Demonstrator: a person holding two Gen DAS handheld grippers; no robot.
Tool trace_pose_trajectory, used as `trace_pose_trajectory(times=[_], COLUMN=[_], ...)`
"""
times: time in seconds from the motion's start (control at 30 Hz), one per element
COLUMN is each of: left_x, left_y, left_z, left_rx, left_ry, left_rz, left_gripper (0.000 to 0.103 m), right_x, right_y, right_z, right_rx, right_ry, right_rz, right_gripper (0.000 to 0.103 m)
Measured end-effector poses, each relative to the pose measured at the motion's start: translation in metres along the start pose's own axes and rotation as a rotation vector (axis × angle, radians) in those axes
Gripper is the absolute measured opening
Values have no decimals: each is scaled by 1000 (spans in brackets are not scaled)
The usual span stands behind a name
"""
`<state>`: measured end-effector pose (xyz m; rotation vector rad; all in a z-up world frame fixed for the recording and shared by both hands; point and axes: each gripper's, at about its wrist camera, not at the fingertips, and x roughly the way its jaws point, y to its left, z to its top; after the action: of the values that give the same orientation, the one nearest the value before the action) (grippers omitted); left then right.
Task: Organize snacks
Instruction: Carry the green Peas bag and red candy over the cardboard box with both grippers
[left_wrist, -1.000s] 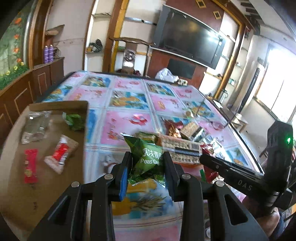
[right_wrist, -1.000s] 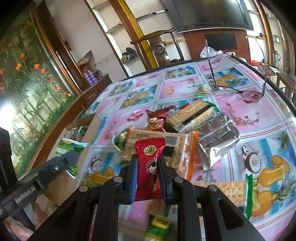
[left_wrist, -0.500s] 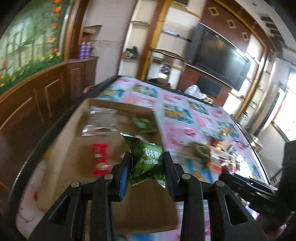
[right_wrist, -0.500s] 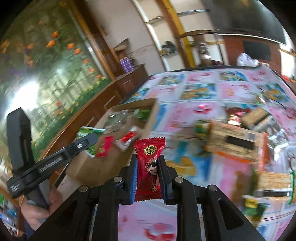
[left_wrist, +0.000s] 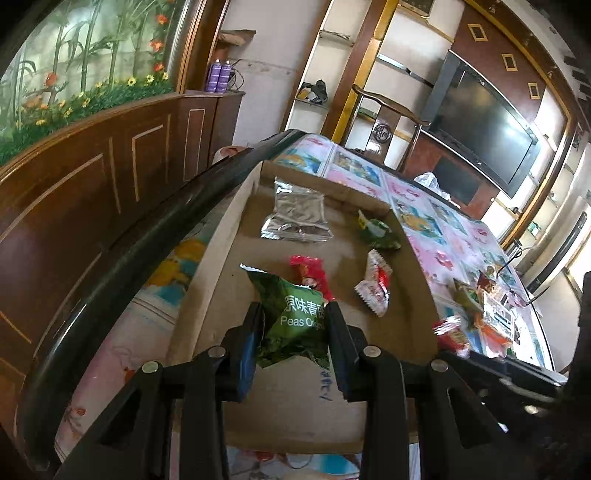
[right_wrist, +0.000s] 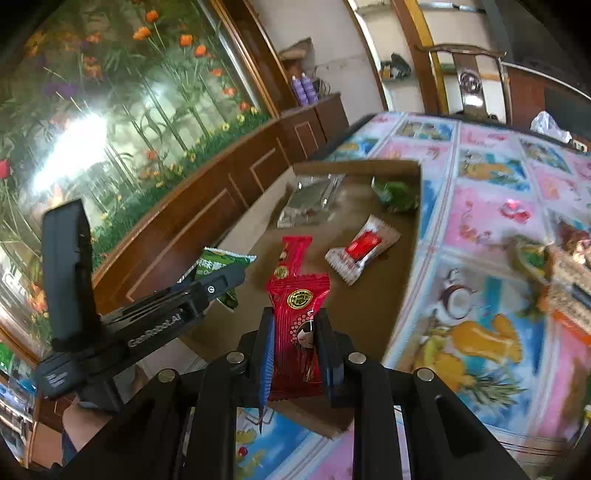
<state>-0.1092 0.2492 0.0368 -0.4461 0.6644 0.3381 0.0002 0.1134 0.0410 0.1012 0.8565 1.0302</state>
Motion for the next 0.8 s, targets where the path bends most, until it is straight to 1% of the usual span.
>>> trace_pose_trajectory(times=[0.17,0.3,0.47,0.57,0.8], left_x=[9,11,16,19,24], left_y=[4,6,9,7,6], left_z=[-4,-3,-2,-3,-3], left_rx=[-6,-15,-34,-30,-30], left_ry=[30,38,63,83,99], left_rz=[-2,-22,-28,-22,-18], left_gripper=[33,33,33,33,33], right_x=[18,27,28,29,34], right_y=[0,-1,2,6,25], right_z=[-3,-4,-6,-8,-18], right_rx=[5,-6,-43,-78,-222], right_ry=[32,45,32,30,34], right_rz=[0,-2,-26,-44,-139], right_gripper=[23,23,23,24,24])
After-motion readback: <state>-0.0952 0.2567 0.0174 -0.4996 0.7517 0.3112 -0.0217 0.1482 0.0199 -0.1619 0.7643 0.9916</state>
